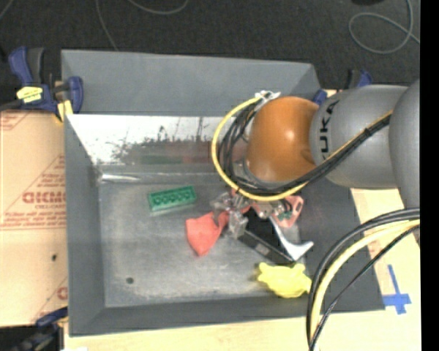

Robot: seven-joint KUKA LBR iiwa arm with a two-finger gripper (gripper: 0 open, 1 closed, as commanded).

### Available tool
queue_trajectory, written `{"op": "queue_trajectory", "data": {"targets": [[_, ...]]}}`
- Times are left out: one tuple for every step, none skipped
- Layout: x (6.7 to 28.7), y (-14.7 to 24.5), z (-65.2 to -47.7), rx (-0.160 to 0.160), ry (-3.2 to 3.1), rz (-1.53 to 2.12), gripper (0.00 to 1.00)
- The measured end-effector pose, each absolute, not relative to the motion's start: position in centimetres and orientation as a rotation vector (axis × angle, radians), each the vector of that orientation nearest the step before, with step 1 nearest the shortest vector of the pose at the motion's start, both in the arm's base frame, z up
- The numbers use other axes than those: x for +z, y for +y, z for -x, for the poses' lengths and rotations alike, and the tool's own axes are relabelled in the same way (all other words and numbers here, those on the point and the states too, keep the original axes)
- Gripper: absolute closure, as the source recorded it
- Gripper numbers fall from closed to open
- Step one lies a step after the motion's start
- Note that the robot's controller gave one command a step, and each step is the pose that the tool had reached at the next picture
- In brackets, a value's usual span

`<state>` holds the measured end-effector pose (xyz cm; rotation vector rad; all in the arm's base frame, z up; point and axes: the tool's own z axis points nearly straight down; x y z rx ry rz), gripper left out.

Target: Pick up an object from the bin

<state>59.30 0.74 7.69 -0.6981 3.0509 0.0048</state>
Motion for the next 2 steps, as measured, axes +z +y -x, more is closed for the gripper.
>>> {"op": "queue_trajectory", "data": {"targets": [[7.7, 0.7, -59.3, 0.005, 3.051, 0.696, 1.00], [24.8, 0.7, -60.8, 0.001, 3.050, 0.645, 1.00]]}}
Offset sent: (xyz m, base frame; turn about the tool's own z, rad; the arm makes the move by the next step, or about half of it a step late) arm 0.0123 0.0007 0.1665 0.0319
